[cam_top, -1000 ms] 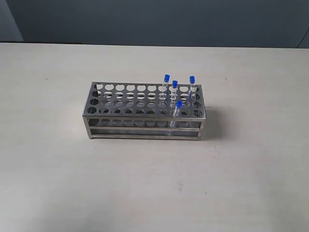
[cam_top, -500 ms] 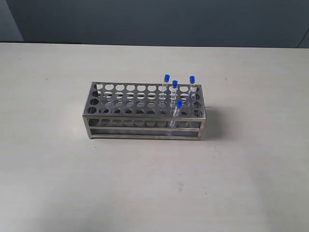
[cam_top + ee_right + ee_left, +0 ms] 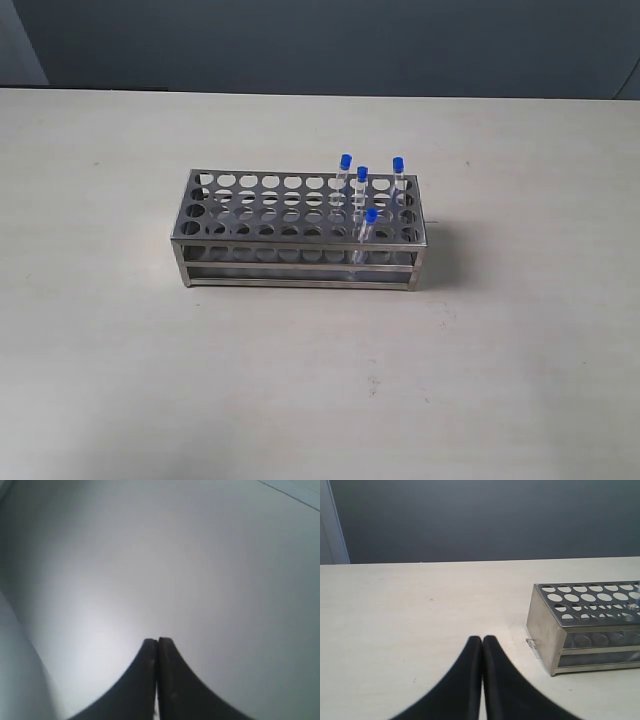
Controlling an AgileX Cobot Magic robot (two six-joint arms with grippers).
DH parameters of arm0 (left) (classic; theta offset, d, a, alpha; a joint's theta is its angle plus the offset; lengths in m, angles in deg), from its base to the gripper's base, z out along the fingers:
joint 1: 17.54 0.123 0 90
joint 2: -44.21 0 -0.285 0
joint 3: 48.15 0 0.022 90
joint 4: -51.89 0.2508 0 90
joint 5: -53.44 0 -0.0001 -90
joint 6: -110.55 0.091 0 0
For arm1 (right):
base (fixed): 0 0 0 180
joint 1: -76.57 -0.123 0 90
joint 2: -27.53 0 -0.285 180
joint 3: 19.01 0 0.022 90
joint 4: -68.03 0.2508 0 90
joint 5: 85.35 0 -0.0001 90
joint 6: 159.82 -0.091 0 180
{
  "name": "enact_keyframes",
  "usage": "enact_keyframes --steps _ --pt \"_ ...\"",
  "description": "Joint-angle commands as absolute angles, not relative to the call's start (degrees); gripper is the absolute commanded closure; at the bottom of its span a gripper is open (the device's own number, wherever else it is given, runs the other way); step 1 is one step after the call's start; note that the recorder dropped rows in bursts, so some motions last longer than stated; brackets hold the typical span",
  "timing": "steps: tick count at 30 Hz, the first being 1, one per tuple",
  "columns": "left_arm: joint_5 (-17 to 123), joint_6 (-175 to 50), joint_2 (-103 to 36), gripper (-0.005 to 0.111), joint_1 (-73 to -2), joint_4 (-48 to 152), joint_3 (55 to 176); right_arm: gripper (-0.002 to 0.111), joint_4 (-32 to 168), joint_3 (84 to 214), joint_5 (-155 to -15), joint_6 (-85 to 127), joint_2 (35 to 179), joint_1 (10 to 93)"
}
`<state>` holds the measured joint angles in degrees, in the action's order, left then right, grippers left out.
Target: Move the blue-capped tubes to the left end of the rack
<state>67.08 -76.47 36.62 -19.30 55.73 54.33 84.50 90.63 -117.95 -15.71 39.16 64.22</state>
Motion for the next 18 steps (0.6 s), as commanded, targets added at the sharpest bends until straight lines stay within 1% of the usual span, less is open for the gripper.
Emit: enact_keyframes --steps 1,5,8,10,14,18 --pt "66.7 -76.5 36.4 0.106 -19.5 55.8 54.6 0.108 68.0 103.9 -95.2 -10.4 48.3 64.5" --pt "66.7 -76.5 36.4 0.106 -19.5 55.8 54.6 0.108 57.8 119.3 -74.1 -9.9 60.5 64.5" --pt "66.7 -76.5 36.4 0.106 -19.5 55.8 54.6 0.108 58.5 129.6 -63.2 -5.4 70.6 64.5" --pt "66.7 -76.5 36.4 0.106 -19.5 55.8 54.6 0.108 63.2 135.7 -57.5 0.3 77.5 64.5" --pt "66.7 -76.5 36.4 0.106 -19.5 55.8 54.6 0.108 76.9 144.2 -49.0 18.6 91.1 64.4" --pt "66.7 -76.5 36.4 0.106 -19.5 55.8 54.6 0.108 88.5 149.5 -41.4 32.6 102.6 60.4"
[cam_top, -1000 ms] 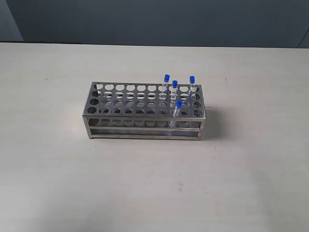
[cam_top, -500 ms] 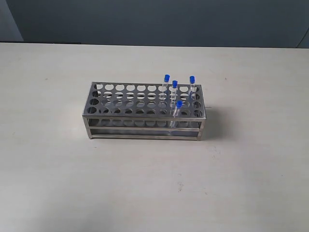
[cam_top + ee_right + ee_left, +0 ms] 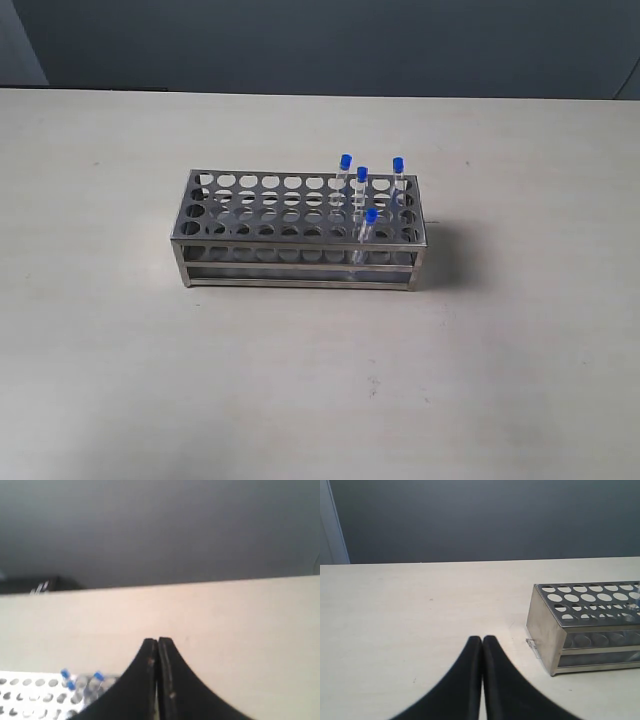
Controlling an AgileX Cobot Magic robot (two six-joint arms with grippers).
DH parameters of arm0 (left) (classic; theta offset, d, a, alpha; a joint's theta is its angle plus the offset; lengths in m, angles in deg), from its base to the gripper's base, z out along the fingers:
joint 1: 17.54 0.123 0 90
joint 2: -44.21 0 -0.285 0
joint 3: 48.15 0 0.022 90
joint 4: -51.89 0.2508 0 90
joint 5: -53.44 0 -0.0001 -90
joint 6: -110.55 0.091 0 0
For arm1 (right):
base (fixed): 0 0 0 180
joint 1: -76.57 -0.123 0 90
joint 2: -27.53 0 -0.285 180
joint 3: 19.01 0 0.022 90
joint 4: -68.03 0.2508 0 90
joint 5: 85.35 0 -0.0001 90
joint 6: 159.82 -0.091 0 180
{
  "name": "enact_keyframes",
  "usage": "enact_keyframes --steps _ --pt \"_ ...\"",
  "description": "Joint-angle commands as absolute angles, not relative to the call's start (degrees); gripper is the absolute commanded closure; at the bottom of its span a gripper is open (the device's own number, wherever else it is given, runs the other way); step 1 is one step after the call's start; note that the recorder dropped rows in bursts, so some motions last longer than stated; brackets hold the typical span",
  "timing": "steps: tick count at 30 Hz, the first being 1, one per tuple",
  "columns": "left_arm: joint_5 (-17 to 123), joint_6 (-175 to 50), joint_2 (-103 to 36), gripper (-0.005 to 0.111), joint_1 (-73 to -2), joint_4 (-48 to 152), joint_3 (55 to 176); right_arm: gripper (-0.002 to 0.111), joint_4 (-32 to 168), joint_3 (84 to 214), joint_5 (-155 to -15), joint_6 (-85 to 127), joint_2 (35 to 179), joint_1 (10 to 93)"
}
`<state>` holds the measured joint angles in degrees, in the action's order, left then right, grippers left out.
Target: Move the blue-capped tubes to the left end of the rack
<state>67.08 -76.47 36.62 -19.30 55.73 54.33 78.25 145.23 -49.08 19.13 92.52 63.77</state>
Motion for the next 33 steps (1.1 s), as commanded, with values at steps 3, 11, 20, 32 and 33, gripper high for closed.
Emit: enact_keyframes --steps 3,11,20,32,33 --pt "66.7 -76.5 36.4 0.106 -19.5 55.8 54.6 0.108 88.5 151.5 -39.1 33.9 110.8 53.9" --pt "66.7 -76.5 36.4 0.106 -19.5 55.8 54.6 0.086 79.6 152.1 -42.4 33.2 125.2 37.4" --pt "66.7 -76.5 36.4 0.106 -19.5 55.8 54.6 0.065 74.3 152.1 -50.0 26.0 129.7 35.2" --pt "66.7 -76.5 36.4 0.106 -19.5 55.8 54.6 0.064 78.6 152.1 -44.6 24.4 130.8 35.2" --pt "66.7 -76.5 36.4 0.106 -19.5 55.8 54.6 0.064 79.0 152.1 -43.3 24.4 130.8 35.2"
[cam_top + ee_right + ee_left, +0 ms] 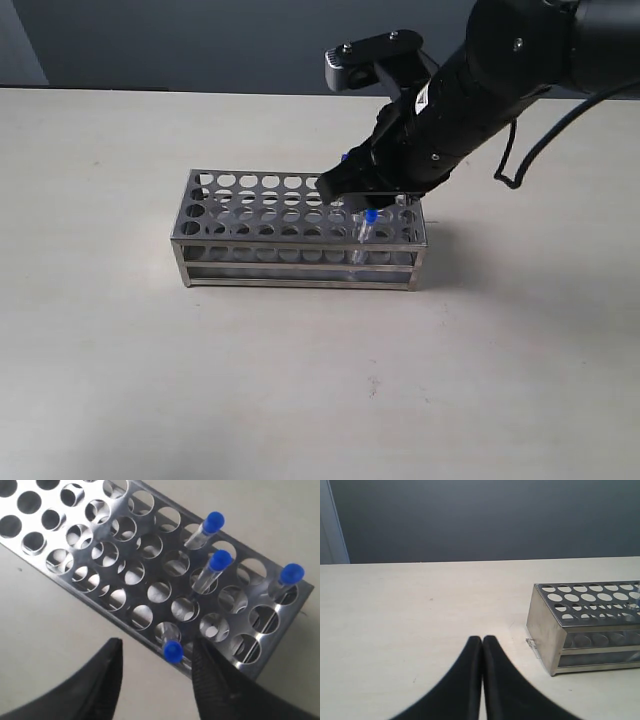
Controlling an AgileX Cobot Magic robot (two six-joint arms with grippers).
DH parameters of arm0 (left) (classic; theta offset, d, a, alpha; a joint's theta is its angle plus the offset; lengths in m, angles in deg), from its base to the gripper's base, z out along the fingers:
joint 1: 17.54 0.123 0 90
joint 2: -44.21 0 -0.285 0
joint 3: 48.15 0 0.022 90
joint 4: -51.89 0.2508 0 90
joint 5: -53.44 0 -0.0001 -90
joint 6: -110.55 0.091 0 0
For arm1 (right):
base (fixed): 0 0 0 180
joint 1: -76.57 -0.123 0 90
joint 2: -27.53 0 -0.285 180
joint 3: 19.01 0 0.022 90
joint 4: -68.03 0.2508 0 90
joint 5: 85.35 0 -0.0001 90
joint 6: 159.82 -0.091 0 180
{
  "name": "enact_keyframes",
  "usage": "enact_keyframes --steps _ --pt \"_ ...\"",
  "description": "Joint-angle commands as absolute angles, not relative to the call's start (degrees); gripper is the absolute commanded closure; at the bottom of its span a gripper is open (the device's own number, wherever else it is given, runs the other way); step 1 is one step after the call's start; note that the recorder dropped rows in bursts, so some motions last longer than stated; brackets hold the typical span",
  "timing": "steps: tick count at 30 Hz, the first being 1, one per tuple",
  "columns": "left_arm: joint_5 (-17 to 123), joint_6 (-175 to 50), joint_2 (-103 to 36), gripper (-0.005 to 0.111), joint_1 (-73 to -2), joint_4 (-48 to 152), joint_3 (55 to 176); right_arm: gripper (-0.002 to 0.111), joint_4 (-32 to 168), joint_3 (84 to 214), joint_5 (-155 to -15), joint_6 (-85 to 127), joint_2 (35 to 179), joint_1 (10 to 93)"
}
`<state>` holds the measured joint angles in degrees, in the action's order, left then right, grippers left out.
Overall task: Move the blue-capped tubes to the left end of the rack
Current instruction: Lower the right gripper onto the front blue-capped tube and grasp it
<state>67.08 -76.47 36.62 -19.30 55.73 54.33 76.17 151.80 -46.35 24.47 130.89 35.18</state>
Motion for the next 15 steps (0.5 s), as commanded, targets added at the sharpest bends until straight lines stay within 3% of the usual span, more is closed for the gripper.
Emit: enact_keyframes --steps 1,15 --pt "66.7 -76.5 36.4 0.106 -19.5 55.8 54.6 0.064 79.0 152.1 -42.4 24.4 130.8 35.2" --pt "66.7 -76.5 36.4 0.106 -19.5 55.8 54.6 0.064 77.7 152.1 -47.1 23.2 134.9 35.2"
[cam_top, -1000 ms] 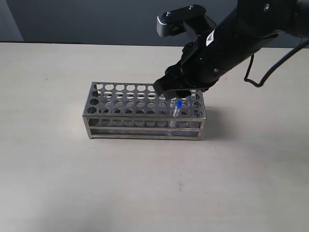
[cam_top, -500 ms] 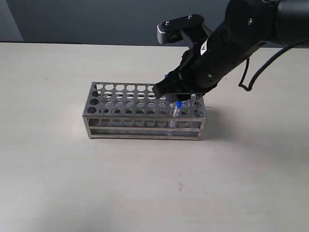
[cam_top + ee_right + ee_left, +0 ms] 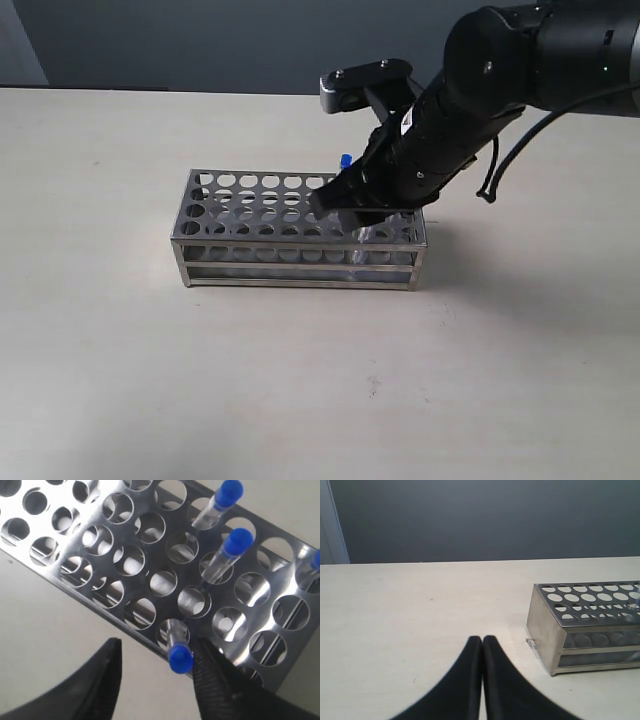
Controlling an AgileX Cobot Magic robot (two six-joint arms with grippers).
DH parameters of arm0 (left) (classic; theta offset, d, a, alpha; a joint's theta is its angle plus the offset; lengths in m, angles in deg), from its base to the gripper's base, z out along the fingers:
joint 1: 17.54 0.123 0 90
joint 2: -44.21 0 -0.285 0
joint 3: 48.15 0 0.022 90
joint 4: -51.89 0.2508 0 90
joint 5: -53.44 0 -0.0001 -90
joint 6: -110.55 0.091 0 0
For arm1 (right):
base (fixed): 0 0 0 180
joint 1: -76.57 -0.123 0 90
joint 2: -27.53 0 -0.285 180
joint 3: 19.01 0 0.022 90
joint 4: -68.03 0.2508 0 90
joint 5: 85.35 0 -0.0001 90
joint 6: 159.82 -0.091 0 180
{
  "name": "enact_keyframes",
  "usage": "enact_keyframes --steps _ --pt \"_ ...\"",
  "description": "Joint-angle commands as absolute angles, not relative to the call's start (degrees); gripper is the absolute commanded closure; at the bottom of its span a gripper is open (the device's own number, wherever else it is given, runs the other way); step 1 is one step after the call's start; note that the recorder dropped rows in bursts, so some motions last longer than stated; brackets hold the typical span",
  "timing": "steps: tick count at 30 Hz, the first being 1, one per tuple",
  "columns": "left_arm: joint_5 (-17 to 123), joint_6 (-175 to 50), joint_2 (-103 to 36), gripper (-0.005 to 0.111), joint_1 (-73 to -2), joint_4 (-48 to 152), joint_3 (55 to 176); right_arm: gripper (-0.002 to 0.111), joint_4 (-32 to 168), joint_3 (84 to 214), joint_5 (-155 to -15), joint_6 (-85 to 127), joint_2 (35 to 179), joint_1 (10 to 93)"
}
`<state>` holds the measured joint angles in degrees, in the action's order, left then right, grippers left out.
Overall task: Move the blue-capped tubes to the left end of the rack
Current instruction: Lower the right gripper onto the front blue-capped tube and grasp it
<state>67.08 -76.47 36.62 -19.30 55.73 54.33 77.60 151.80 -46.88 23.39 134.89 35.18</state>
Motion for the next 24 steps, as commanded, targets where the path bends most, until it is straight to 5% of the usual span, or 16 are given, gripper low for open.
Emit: enact_keyframes --steps 1,9,17,24 --pt "66.7 -76.5 36.4 0.106 -19.5 55.8 54.6 0.064 77.5 152.1 -47.0 23.2 134.9 35.2" --pt "66.7 -76.5 36.4 0.106 -19.5 55.8 54.6 0.064 75.0 152.1 -48.4 23.0 135.0 35.2" --pt "66.7 -76.5 36.4 0.106 -19.5 55.8 54.6 0.093 75.0 152.1 -48.6 22.7 135.0 35.2" --pt "66.7 -76.5 36.4 0.106 -19.5 55.8 54.6 0.094 73.7 152.1 -48.5 22.7 135.5 35.2"
